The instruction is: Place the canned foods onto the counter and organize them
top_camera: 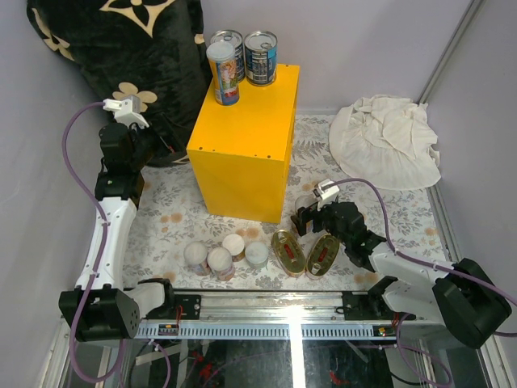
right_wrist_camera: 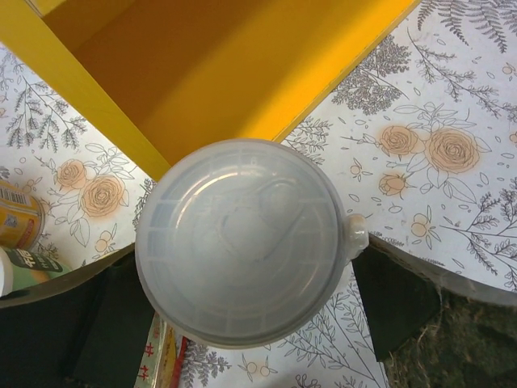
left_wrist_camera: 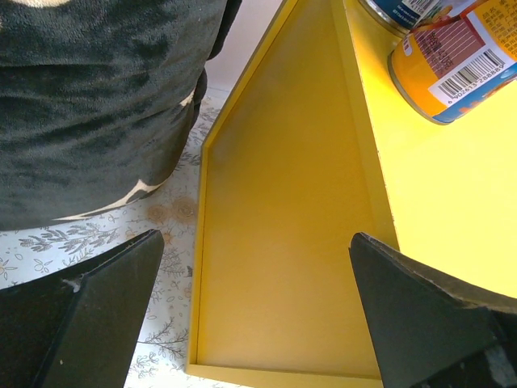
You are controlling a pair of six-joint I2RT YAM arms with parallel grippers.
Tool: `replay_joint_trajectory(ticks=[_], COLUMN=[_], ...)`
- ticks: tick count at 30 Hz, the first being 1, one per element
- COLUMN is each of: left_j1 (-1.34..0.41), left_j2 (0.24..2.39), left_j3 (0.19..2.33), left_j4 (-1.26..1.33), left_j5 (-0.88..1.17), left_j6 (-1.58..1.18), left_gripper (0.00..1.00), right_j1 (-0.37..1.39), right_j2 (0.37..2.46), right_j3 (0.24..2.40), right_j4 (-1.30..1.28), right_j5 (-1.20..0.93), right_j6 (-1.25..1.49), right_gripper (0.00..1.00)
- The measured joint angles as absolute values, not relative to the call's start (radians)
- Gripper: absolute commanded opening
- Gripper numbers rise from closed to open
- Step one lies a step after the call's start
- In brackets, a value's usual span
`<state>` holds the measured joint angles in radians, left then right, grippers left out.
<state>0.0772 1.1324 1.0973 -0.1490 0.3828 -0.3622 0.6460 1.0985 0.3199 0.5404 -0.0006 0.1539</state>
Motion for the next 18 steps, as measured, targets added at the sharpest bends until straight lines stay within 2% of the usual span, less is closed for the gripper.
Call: replay_joint_trajectory(ticks=[4, 11, 16, 18], left_j1=[0.078, 0.075, 0.062, 0.058], left_j2=[1.134, 1.133, 1.088, 1.064], left_j3=[1.093, 1.067, 0.972, 0.931], left_j4=[-0.138, -0.096, 0.003, 0.039], left_j5=[0.385, 0.385, 0.34, 0.326], left_j6=[-0.368, -0.406, -0.519, -0.571], left_gripper=[1.0, 1.0, 1.0, 1.0], right_j1=[0.646, 0.647, 0.647, 0.647], right_j2=[1.111, 1.111, 1.11, 1.106], right_j3=[0.304, 0.308, 0.324, 0.322], right_j4=[0.583, 0.588, 0.555, 0.555], right_j5=[-0.001, 0.01, 0.012, 0.015], right_j6=[0.154, 0.171, 0.193, 0.21], right_gripper=[0.86, 0.43, 0.36, 0.29])
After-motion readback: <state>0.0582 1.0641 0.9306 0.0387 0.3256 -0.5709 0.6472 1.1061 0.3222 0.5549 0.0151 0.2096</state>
